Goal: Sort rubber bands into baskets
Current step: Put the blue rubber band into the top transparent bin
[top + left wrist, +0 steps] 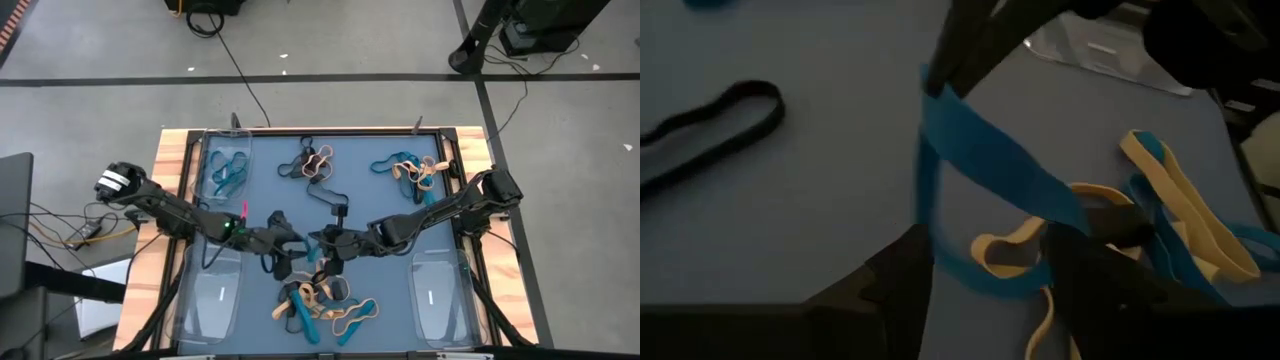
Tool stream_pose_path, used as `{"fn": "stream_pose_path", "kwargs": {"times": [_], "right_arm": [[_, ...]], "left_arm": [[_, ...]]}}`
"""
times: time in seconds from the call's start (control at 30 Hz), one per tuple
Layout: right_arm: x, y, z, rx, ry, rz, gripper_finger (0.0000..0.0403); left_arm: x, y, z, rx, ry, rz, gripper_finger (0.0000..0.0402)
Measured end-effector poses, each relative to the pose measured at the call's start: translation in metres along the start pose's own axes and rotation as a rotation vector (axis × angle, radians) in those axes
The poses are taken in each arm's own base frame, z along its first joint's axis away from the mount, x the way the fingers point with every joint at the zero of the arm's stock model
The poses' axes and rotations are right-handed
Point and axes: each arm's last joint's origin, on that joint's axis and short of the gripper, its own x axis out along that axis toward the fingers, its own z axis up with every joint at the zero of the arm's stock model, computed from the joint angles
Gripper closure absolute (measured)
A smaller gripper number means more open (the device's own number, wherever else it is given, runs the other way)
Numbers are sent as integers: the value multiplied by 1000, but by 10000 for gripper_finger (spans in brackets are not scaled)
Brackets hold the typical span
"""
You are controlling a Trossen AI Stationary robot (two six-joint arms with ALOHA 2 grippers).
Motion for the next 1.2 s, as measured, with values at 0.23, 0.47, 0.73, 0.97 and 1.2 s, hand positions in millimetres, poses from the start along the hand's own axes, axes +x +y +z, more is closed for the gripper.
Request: {"fn": "stream_pose_path", "kwargs": {"times": [0.23,0.47,0.73,0.97,1.2], "right_arm": [[0,-2,-3,-17,26,-71,400],[0,-5,-4,-28,41,-128,399],[0,-5,-4,-30,42,-147,399],[-1,-6,-5,-47,48,-201,399],[-1,-4,-5,-61,45,-195,399]], "left_arm": [[1,3,2,-22,-7,3,184],[3,9,5,-52,-18,34,183],[4,15,8,-41,-24,53,183],[6,23,11,-67,-29,77,183],[8,34,16,-59,-45,116,174]]}}
